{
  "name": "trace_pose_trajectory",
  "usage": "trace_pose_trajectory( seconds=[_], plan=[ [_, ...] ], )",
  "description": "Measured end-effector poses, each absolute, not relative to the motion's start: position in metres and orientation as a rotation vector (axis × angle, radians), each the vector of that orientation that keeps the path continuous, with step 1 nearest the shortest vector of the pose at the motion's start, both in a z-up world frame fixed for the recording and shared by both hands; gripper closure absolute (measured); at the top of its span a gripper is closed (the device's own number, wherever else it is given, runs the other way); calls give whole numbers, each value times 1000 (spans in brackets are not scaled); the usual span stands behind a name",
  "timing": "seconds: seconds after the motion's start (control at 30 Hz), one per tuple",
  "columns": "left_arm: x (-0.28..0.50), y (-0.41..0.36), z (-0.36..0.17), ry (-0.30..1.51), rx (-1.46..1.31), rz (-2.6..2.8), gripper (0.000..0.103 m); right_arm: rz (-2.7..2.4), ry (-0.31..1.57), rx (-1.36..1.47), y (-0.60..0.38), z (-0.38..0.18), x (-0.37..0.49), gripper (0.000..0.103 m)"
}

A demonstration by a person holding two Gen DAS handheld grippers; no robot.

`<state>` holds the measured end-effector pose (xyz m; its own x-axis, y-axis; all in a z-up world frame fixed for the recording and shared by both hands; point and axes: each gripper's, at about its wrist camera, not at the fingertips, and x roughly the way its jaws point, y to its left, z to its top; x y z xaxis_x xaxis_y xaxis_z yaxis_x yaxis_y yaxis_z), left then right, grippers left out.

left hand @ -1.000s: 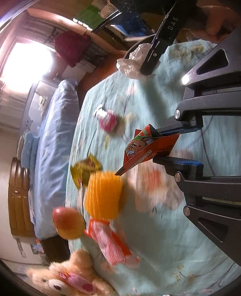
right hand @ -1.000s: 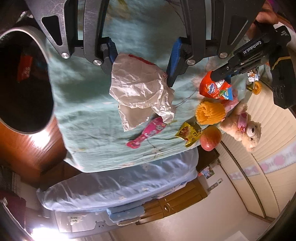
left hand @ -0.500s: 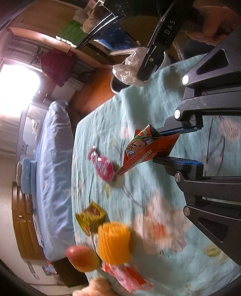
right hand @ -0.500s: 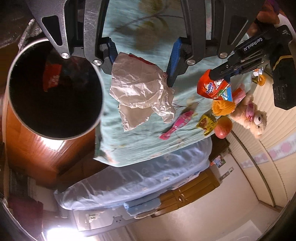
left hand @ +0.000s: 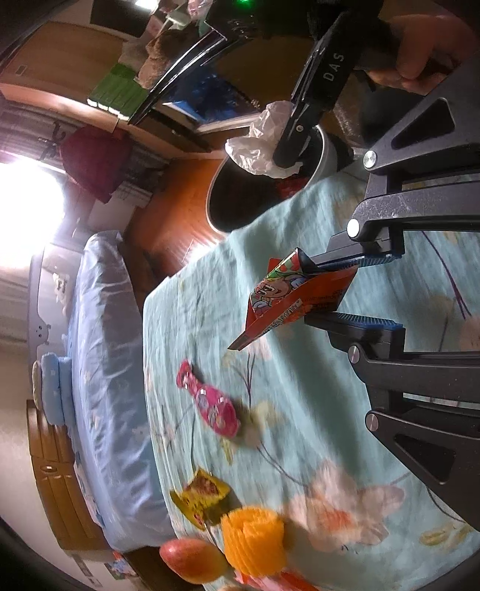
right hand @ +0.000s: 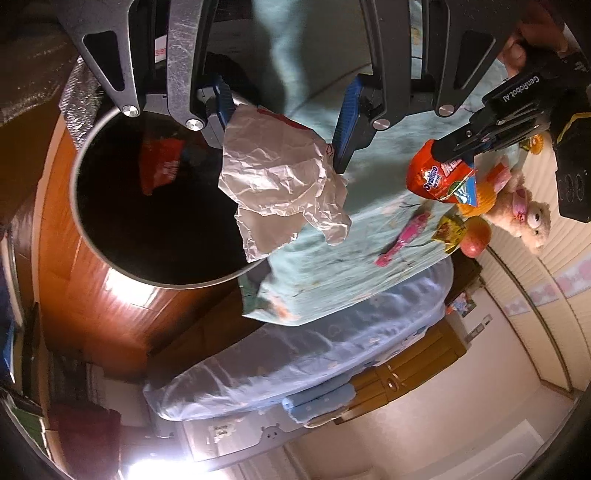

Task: Collect trash
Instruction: 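Carry the tissue over the bin with the right tool while the left tool carries the packet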

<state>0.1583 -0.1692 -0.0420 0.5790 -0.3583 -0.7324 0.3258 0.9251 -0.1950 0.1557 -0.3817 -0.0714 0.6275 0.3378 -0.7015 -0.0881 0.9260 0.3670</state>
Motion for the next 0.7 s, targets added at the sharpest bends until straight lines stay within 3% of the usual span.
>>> trace_pose_trajectory(
  seconds=[0.7],
  plan=[
    [177, -225, -47, 876, 29, -464, 82, 171, 860, 312, -422, -75, 158, 55]
  ],
)
